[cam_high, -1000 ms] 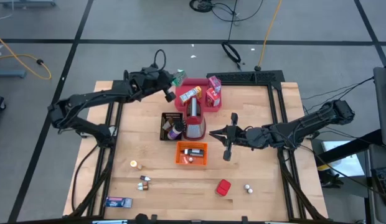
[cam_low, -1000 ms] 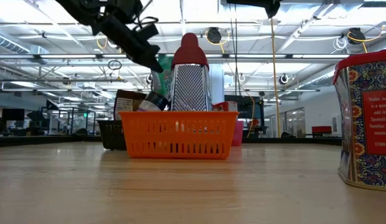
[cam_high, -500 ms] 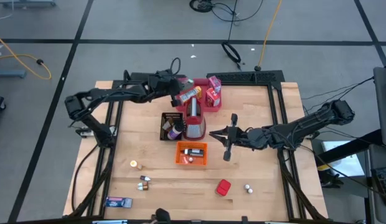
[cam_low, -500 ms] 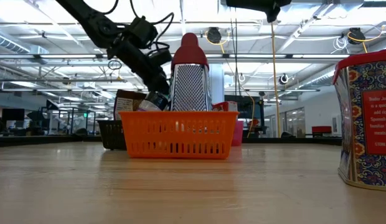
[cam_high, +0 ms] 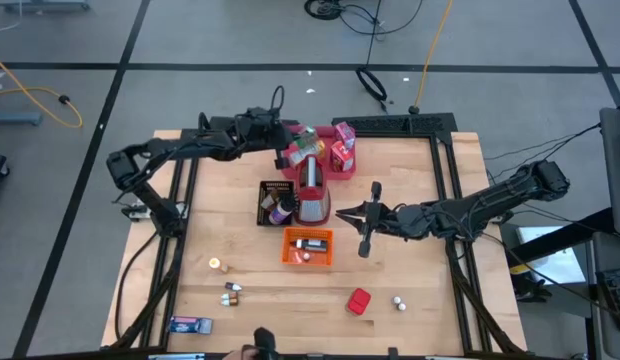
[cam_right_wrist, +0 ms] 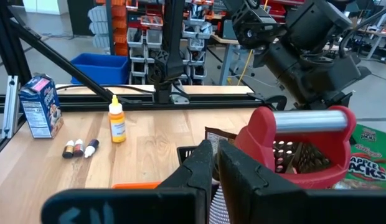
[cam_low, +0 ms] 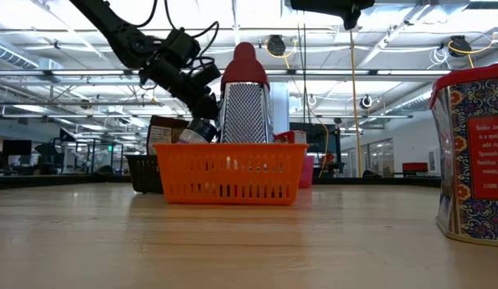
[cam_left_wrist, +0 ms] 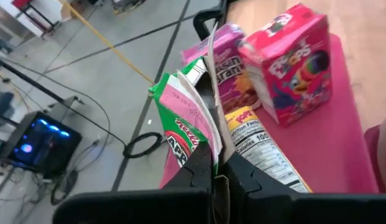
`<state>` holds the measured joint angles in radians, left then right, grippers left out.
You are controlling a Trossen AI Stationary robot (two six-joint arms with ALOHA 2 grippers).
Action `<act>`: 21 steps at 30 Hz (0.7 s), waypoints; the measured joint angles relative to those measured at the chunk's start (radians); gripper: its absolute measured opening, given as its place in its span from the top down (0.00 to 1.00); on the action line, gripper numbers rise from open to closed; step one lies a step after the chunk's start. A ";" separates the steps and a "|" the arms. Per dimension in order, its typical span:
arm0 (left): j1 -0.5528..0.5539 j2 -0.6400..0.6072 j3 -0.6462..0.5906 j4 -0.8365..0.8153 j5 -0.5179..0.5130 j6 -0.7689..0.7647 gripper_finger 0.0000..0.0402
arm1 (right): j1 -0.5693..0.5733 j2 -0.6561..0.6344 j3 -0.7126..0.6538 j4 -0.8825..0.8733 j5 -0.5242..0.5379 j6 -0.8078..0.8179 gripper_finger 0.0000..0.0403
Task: Pick & Place Kitchen Items
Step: Put the green cereal box into the pink bin
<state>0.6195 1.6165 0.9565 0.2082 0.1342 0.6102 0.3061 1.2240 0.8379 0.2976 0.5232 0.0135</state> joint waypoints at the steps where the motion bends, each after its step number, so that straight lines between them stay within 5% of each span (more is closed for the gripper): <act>1: 0.008 0.000 0.000 -0.003 0.015 -0.013 0.99 | 0.000 0.000 0.000 0.001 0.000 0.000 0.96; 15: 0.006 0.000 0.000 -0.001 0.042 -0.116 0.86 | 0.000 0.000 0.000 0.001 0.000 -0.001 0.96; 21: 0.010 0.000 0.000 0.003 -0.031 -0.155 0.74 | 0.000 0.000 0.000 0.000 0.000 0.000 0.96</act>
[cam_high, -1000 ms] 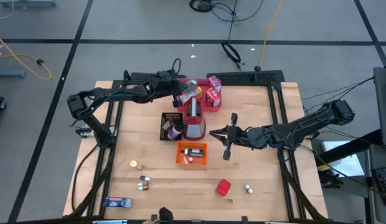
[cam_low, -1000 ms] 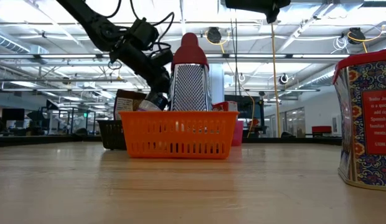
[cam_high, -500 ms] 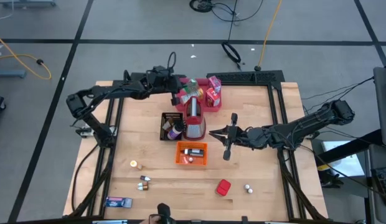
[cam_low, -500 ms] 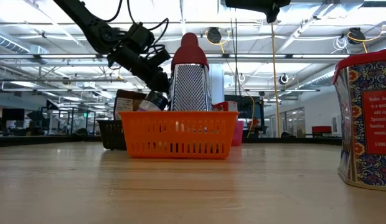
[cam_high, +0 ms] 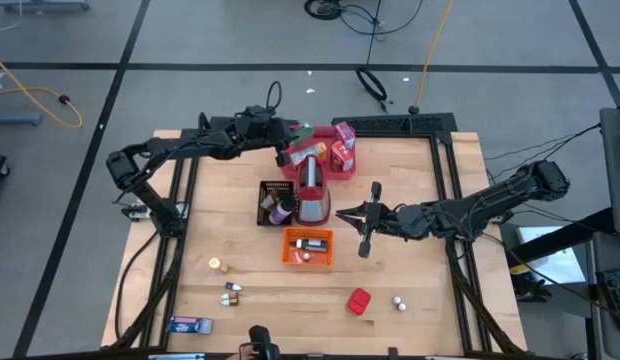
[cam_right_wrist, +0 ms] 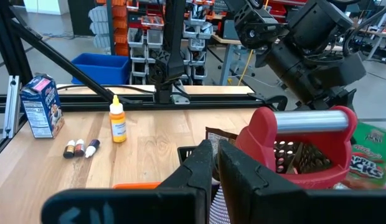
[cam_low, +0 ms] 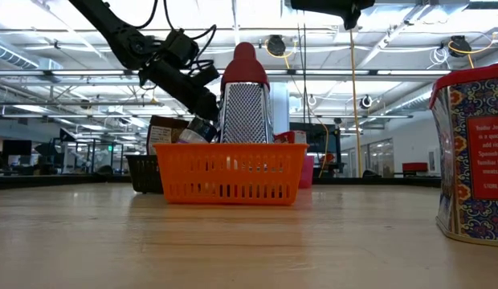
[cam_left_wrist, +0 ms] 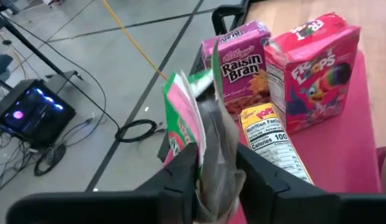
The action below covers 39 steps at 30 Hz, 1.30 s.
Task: Pick & Place Kitchen Items
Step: Put the green cereal box into the pink bin, then put the large yellow food coloring bottle into the orange bin
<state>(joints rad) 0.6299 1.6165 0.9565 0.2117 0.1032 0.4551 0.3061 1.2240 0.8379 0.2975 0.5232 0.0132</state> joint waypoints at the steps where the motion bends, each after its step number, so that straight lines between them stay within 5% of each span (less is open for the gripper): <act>1: 0.000 0.000 0.000 0.001 0.000 -0.007 0.72 | 0.000 0.000 0.000 0.000 0.000 0.000 0.96; 10: -0.001 0.000 0.000 0.003 0.001 -0.031 0.53 | 0.000 0.000 0.000 -0.002 0.000 0.000 0.96; 14: -0.001 0.000 0.000 0.003 -0.019 -0.040 0.50 | 0.000 0.000 0.000 -0.002 0.000 0.000 0.96; 20: 0.000 -0.031 0.000 0.003 -0.198 -0.055 0.50 | 0.000 0.000 0.000 -0.002 0.000 0.001 0.96; 24: -0.003 -0.079 0.000 -0.028 -0.191 -0.105 0.50 | 0.000 0.000 0.000 -0.002 0.000 0.001 0.96; 39: -0.092 -0.448 0.001 -0.821 -0.157 -0.428 0.50 | 0.000 0.000 -0.028 0.031 0.000 0.000 0.96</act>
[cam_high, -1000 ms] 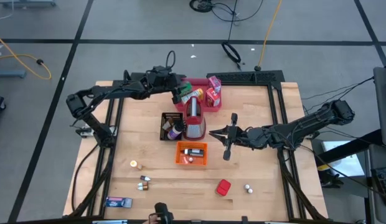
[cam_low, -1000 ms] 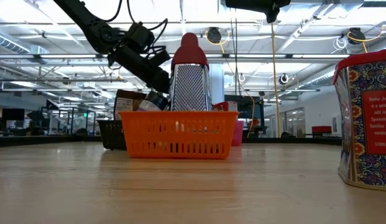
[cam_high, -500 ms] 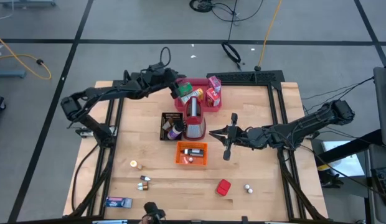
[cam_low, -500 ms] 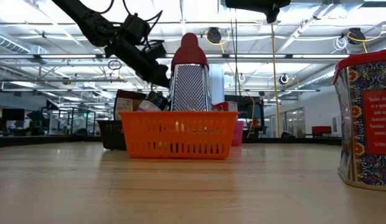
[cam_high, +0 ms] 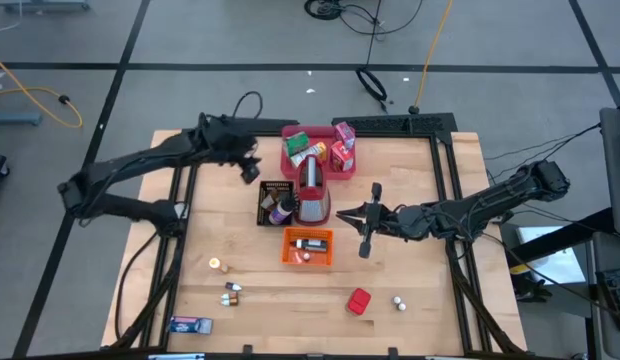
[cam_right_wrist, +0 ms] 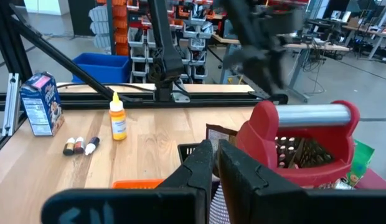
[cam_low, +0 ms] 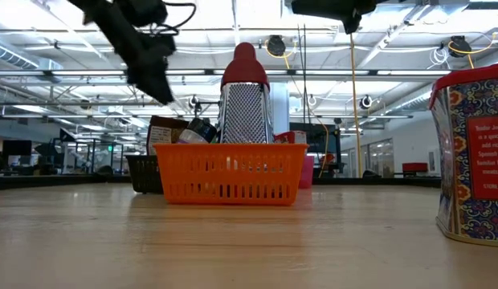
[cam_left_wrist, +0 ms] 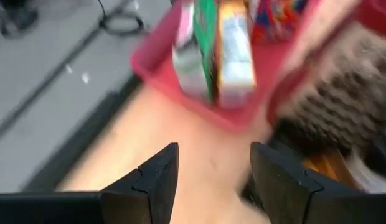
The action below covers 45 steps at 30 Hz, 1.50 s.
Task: Pick & Place Kitchen Items
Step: Put the large yellow food coloring bottle into the orange bin
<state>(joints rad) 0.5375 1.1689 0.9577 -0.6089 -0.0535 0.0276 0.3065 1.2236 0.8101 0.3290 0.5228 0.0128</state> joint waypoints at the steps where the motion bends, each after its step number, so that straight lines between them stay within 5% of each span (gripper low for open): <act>1: -0.014 -0.027 0.000 -0.061 0.000 -0.023 0.50 | 0.000 0.000 0.000 0.002 0.000 0.000 0.96; 12: -0.219 -0.243 0.000 -0.443 0.046 -0.275 0.50 | 0.000 0.000 0.000 0.003 0.000 0.001 0.96; 22: -0.533 -0.294 -0.001 -0.629 0.054 -0.534 0.50 | 0.000 0.000 0.000 0.003 0.000 0.001 0.96; 34: -0.962 -0.292 -0.115 -0.539 0.020 -0.807 0.50 | 0.000 0.000 0.000 0.003 0.000 0.001 0.96; 45: -1.208 -0.290 -0.220 -0.358 -0.051 -0.987 0.50 | 0.000 0.000 -0.001 0.003 0.000 0.000 0.96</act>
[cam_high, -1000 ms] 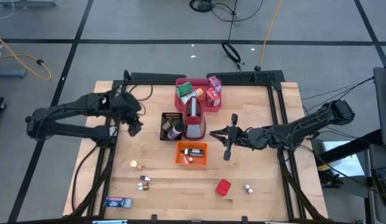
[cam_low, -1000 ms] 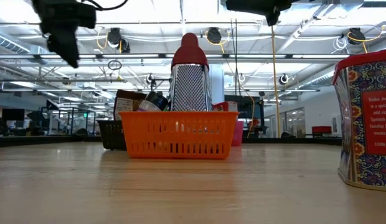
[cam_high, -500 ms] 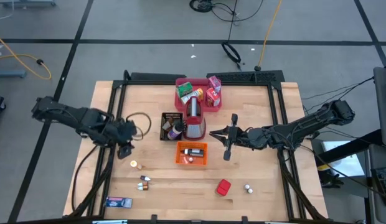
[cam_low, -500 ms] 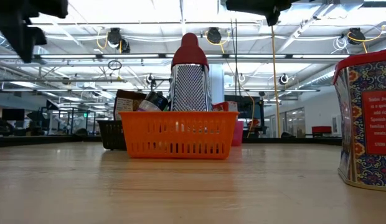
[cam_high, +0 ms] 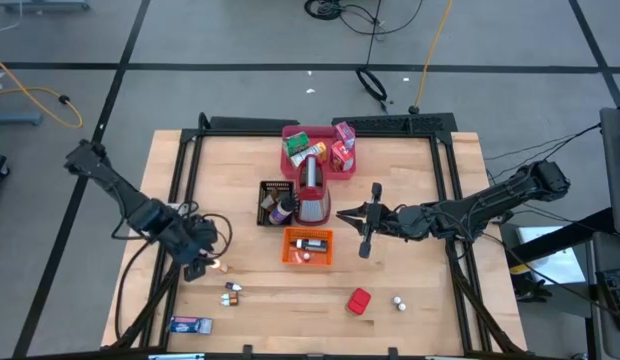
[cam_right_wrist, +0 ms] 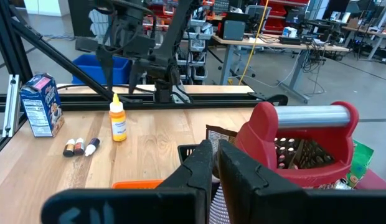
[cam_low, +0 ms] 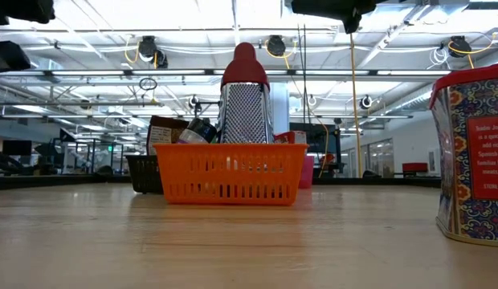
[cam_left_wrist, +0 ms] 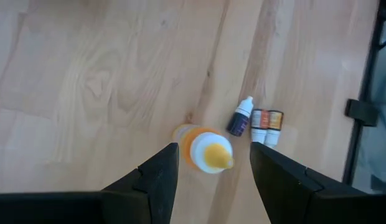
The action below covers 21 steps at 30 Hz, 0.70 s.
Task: Pick & Place Kitchen Items
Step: Put the large yellow food coloring bottle into the orange bin
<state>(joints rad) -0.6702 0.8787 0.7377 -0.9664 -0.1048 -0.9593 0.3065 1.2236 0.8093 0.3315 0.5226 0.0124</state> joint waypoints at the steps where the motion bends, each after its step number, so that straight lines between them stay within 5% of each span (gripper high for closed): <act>1: -0.014 0.000 -0.004 -0.001 -0.013 -0.014 0.50 | 0.000 0.000 0.000 0.000 0.000 0.000 0.96; 21: -0.125 0.090 -0.095 0.111 -0.090 -0.098 0.50 | 0.000 0.000 0.000 0.000 0.000 -0.002 0.96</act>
<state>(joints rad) -0.7948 0.9689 0.6426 -0.8551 -0.1944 -1.0569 0.3065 1.2236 0.8093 0.3313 0.5228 0.0105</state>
